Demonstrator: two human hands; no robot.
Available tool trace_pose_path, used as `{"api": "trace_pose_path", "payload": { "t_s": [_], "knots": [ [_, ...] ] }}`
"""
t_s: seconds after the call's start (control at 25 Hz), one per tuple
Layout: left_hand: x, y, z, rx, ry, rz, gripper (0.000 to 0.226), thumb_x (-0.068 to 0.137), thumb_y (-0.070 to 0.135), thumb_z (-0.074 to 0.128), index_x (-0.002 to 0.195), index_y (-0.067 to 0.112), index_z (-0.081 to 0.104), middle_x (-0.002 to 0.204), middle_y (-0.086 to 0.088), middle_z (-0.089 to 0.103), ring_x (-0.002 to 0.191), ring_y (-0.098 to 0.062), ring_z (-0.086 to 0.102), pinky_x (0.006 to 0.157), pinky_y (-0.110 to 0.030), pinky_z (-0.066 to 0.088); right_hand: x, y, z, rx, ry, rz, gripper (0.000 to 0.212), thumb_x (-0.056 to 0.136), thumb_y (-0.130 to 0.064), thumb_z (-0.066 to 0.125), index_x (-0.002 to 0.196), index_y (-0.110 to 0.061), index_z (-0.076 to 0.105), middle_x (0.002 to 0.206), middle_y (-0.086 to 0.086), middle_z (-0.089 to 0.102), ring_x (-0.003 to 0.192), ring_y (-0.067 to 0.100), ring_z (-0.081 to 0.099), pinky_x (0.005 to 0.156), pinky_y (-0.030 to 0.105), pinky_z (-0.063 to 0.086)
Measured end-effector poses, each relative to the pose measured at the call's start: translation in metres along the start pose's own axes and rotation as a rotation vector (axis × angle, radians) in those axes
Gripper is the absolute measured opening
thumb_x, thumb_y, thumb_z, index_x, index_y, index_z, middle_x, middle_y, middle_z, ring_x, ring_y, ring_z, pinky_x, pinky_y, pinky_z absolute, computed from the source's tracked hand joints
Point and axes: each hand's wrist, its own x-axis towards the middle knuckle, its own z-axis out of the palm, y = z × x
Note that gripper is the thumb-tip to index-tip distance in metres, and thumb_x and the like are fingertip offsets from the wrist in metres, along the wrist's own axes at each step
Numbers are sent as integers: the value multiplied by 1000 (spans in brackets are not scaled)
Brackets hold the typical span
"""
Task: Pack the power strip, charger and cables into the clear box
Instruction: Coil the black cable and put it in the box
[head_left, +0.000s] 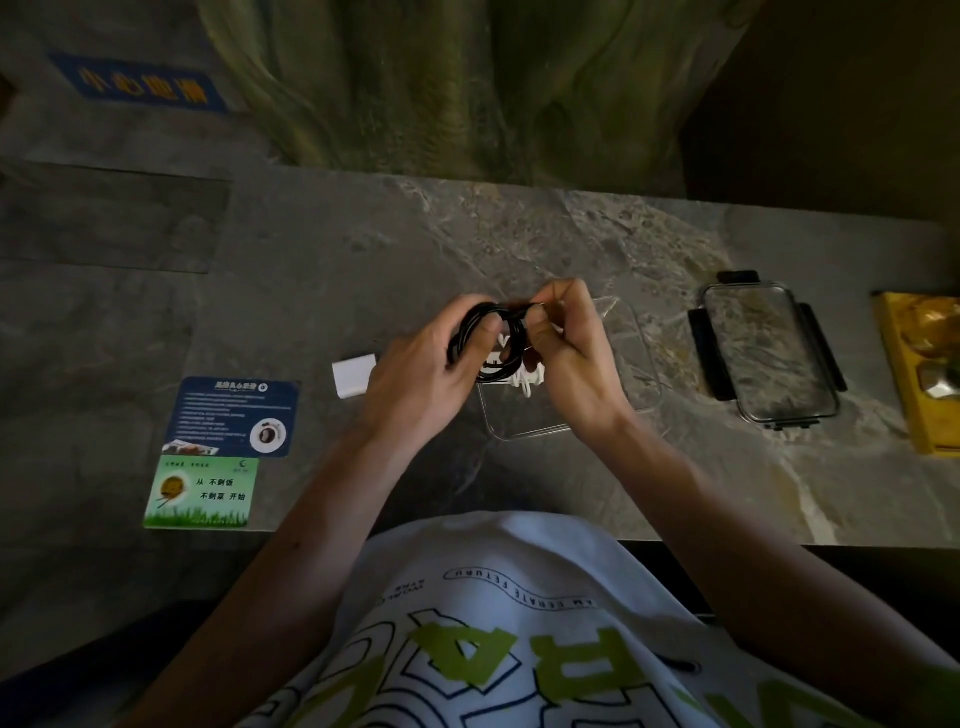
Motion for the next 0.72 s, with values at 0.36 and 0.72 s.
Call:
{"api": "trace_pose_path", "payload": {
  "t_s": [0.36,0.72],
  "knots": [
    [16,4,19,-94,-55,-32,31,100,44,36,113,27,59,93,7,69,87,-10,65,75,-31,51,-3,-2,-14,129,29,97,13,98,-10,54,109,-5,52,86,7,64,74,16,61,63,29,51],
    [27,-4,52,-281,-177,-112,24,99,43,42,105,24,55,89,3,66,83,-3,63,73,-28,47,0,34,-45,133,117,218,12,91,-3,61,102,-9,63,83,6,67,74,11,67,72,38,58]
  ]
}}
